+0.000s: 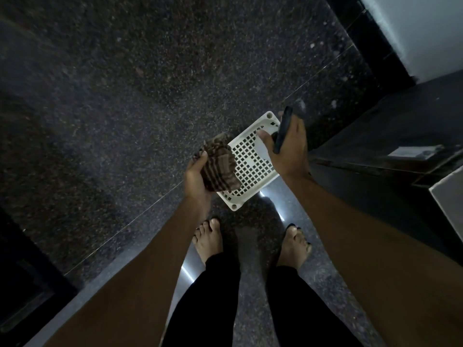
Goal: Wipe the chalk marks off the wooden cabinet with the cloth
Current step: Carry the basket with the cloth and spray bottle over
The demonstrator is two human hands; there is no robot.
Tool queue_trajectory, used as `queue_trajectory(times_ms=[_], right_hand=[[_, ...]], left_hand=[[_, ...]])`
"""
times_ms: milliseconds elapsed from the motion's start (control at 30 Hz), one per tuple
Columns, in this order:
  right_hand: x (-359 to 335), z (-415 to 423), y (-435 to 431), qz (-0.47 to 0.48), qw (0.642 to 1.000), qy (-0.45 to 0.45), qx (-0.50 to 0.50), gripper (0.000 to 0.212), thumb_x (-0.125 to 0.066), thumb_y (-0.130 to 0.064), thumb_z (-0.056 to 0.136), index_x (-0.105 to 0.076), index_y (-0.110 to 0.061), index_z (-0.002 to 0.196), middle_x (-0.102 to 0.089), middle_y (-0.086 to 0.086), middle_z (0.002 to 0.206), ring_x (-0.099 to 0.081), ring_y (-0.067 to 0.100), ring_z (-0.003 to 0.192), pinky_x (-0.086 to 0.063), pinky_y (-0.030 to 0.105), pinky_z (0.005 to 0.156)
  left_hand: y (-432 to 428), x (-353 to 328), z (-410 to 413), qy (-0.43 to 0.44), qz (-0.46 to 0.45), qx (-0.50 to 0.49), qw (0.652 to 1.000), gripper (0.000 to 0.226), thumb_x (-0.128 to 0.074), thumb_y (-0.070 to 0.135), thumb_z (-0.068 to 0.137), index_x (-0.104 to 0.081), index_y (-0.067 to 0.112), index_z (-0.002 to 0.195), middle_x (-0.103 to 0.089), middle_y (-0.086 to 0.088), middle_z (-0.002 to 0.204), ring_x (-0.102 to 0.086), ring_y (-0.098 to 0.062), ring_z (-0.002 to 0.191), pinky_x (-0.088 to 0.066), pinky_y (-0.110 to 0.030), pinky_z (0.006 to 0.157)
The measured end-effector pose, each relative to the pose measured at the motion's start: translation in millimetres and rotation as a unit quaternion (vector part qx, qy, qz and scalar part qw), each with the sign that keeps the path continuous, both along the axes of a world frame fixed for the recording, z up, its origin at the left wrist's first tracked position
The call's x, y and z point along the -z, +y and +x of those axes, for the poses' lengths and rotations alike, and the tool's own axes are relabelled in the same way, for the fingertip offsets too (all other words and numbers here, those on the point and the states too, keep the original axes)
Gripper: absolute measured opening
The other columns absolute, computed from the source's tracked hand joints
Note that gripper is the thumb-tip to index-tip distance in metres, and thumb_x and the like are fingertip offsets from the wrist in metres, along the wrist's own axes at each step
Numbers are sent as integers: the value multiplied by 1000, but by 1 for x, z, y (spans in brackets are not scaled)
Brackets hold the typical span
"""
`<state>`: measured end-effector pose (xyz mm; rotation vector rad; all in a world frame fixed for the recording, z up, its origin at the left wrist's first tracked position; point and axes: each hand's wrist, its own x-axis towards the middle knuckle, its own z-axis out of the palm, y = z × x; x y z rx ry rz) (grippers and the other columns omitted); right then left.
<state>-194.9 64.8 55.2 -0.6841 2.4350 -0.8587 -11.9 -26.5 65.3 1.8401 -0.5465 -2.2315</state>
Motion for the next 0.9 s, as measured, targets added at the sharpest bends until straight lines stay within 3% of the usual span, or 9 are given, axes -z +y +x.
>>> queue_trajectory(times_ms=[67, 133, 200, 333, 500, 600, 700, 800, 900], right_hand=[[10, 1, 0, 14, 1000, 3, 0, 81, -76, -49, 82, -46, 1, 138, -55, 20, 125, -53, 35, 116, -46, 42, 94], [19, 6, 6, 26, 1000, 5, -5, 86, -77, -49, 80, -43, 1, 141, -53, 22, 126, -53, 37, 116, -47, 44, 93], [25, 16, 17, 20, 1000, -13, 7, 87, -79, -44, 80, -40, 0, 144, -51, 23, 128, -53, 39, 118, -50, 48, 94], [20, 21, 30, 7, 995, -83, 55, 92, -78, -34, 84, -27, -5, 153, -43, 22, 145, -45, 38, 133, -47, 48, 98], [0, 16, 43, 158, 978, -139, -1, 93, -72, -28, 91, -10, -15, 159, -31, 20, 155, -44, 38, 135, -47, 48, 98], [-17, 20, 56, 229, 957, -178, -19, 69, -61, -28, 97, -28, -7, 154, -39, 19, 152, -43, 35, 136, -41, 42, 105], [-54, 29, 67, 158, 955, -251, 20, 43, -61, -24, 98, -53, -6, 136, -60, 15, 132, -56, 32, 123, -45, 41, 104], [-110, 38, 78, -2, 922, -347, 173, 20, -60, -30, 99, -66, -20, 116, -69, 2, 115, -65, 25, 110, -51, 47, 100], [-172, 37, 85, -92, 858, -443, 245, 44, -44, -50, 102, -60, -22, 132, -64, -3, 130, -61, 14, 118, -54, 32, 95]], left_hand=[[-3, 5, 3, 11, 9, 7, 1000, 60, -56, 38, 96, -55, 1, 144, -64, -18, 139, -64, -35, 126, -63, -38, 79], [-9, 8, 5, 14, 12, 16, 1000, 58, -54, 38, 97, -57, 1, 142, -64, -18, 139, -62, -36, 129, -60, -41, 92], [-14, 10, 6, 13, 5, 27, 1000, 63, -59, 41, 91, -59, 2, 141, -66, -16, 138, -63, -34, 129, -54, -44, 102], [-18, 5, -1, 16, -3, 34, 999, 75, -66, 44, 79, -57, 7, 144, -67, -13, 138, -65, -31, 126, -54, -48, 103], [-16, -12, -10, 4, -18, 37, 999, 73, -67, 39, 80, -55, 8, 145, -67, -13, 138, -65, -32, 126, -55, -48, 101], [-11, -36, -20, 19, -31, 46, 998, 63, -64, 36, 88, -56, 6, 143, -67, -14, 137, -64, -32, 128, -54, -45, 101], [-7, -73, -33, 40, -42, 90, 994, 66, -66, 39, 87, -56, 6, 143, -67, -13, 138, -65, -30, 127, -55, -44, 100], [-1, -122, -47, 73, -46, 166, 982, 56, -60, 36, 92, -59, 7, 140, -69, -11, 134, -66, -28, 124, -55, -40, 95], [11, -171, -60, 111, -38, 237, 964, 47, -59, 29, 86, -65, 11, 128, -75, -7, 121, -71, -22, 108, -60, -38, 89]])
